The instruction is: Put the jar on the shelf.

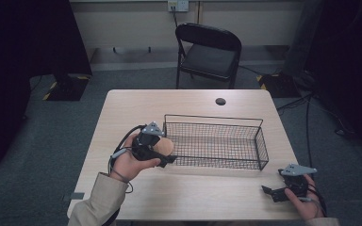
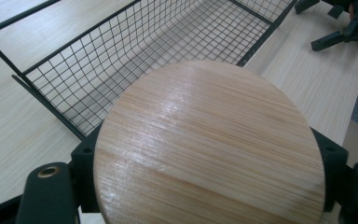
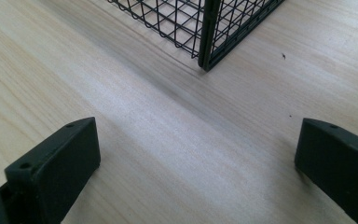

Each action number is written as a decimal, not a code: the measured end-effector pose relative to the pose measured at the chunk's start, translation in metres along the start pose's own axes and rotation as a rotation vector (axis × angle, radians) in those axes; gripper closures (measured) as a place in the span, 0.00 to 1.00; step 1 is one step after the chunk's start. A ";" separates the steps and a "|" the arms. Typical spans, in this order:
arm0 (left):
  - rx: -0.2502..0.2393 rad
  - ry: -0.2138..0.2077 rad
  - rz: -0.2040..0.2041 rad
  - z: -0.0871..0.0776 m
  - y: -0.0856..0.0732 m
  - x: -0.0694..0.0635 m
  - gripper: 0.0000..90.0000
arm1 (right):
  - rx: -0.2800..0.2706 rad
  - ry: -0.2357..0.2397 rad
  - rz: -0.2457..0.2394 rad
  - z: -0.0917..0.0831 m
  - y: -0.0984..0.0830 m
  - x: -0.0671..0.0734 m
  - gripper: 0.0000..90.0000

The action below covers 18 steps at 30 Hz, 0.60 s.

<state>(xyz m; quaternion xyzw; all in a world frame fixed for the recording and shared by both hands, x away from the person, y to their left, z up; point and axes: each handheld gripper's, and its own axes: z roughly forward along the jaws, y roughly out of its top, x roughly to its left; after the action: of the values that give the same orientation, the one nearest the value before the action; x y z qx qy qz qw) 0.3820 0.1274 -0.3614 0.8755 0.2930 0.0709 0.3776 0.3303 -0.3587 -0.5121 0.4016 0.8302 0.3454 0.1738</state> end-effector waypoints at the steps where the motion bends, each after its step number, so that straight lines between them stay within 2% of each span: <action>1: 0.001 0.000 0.002 0.000 0.002 0.000 0.26 | 0.000 0.000 0.000 0.000 0.000 0.000 0.00; 18: 0.011 -0.005 0.016 0.008 0.026 0.000 0.26 | 0.000 0.001 0.000 0.000 0.000 0.000 0.00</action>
<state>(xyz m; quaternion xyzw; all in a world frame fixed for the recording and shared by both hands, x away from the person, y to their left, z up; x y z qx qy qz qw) 0.3974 0.1082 -0.3490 0.8801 0.2857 0.0702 0.3727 0.3303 -0.3587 -0.5121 0.4015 0.8303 0.3455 0.1733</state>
